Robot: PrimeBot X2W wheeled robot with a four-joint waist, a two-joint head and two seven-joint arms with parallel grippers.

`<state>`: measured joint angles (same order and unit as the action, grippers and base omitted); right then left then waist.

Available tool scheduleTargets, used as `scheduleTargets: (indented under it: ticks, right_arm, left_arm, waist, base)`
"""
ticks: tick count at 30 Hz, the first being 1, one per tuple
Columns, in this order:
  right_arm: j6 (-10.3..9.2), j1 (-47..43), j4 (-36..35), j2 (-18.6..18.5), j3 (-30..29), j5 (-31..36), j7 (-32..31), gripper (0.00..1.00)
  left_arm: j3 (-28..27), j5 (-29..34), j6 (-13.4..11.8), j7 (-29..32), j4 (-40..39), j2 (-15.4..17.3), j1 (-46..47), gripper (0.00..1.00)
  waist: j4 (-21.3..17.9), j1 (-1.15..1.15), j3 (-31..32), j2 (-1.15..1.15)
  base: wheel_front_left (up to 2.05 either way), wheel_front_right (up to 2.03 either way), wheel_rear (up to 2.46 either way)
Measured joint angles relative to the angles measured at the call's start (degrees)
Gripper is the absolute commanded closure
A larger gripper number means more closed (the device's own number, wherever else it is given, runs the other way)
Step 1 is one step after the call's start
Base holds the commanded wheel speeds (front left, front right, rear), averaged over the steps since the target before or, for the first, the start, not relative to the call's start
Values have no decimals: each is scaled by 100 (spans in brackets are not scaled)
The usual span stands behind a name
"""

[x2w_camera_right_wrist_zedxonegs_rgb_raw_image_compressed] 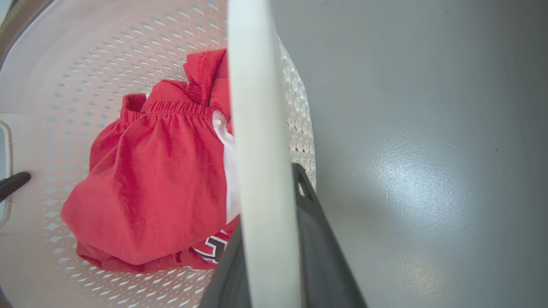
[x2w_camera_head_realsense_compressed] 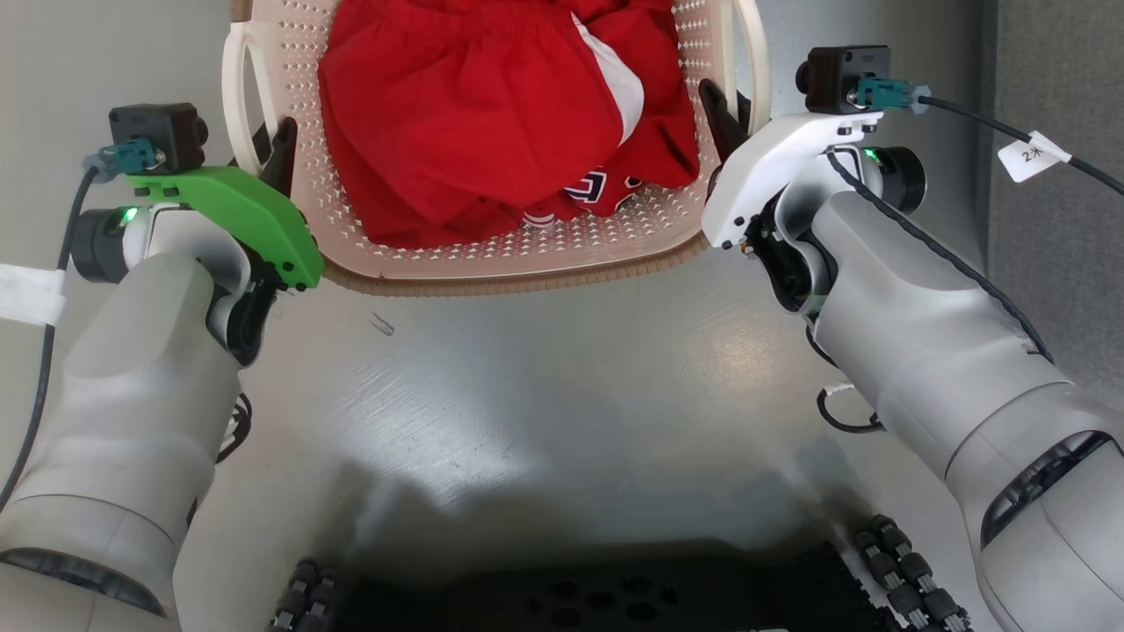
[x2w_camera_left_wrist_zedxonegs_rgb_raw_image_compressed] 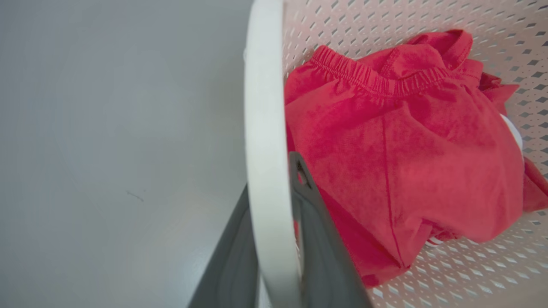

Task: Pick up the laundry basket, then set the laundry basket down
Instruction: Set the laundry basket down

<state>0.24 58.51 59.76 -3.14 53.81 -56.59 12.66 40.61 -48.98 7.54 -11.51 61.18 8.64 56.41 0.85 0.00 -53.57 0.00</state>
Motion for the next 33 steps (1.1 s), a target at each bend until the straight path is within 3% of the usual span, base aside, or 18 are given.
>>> scheduleTargets:
  ticks: [33]
  right_arm:
    - [0,148,130,-25,21,-48,169,100]
  left_arm:
    - [33,87,1,-225,292,-190,237,100]
  waist:
    - [104,0,-296,0]
  base:
    - [0,0,0]
